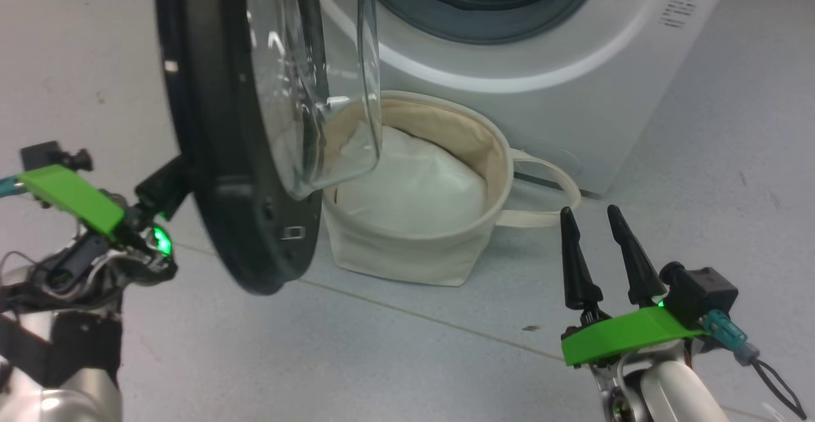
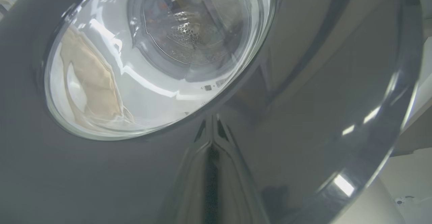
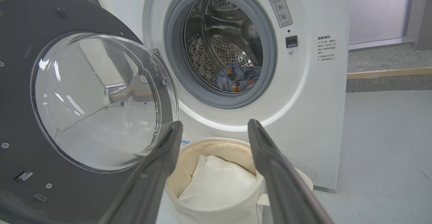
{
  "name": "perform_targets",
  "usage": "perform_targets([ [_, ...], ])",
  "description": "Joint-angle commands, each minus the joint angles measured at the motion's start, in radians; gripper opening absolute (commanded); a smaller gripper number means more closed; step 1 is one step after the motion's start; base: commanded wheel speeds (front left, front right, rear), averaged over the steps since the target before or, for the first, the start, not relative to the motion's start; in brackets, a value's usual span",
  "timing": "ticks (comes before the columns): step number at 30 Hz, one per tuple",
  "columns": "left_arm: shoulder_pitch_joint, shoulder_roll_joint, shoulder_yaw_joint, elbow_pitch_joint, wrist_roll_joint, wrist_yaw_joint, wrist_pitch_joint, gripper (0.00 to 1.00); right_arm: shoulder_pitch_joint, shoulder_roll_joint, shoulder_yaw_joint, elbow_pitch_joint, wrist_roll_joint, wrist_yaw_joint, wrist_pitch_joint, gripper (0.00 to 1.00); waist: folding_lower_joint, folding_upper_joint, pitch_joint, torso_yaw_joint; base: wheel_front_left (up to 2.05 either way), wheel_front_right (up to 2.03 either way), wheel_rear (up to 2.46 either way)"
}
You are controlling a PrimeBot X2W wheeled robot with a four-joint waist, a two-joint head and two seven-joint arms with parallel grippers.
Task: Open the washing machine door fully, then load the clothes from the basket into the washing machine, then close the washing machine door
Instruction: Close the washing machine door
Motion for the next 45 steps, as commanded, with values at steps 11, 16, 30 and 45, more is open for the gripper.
perform_targets([
  [11,0.030,-0.095,-0.066,-0.151,-0.013,-0.007,0.039,0.00,-0.011,0.002,0.020,-0.046,0.015,0.000,-0.012,1.00,0.0001,0.0000,0.018,-0.114,0.00,0.00,0.00],
  [16,0.005,-0.128,-0.076,-0.122,-0.031,-0.007,-0.001,0.00,-0.025,0.002,0.014,-0.055,0.018,0.000,-0.012,1.00,0.0001,0.0000,0.043,-0.188,0.00,0.00,0.00],
  [30,-0.104,-0.142,-0.094,-0.026,-0.015,-0.007,-0.080,0.00,-0.055,0.002,-0.009,-0.077,0.052,0.000,-0.012,1.00,0.0001,0.0000,0.120,-0.397,0.00,0.00,0.00],
  [45,-0.083,-0.095,-0.142,-0.057,0.088,-0.007,-0.141,0.00,-0.066,0.002,-0.026,-0.085,0.056,0.000,-0.012,1.00,0.0001,0.0000,0.132,-0.389,0.00,0.00,0.00],
])
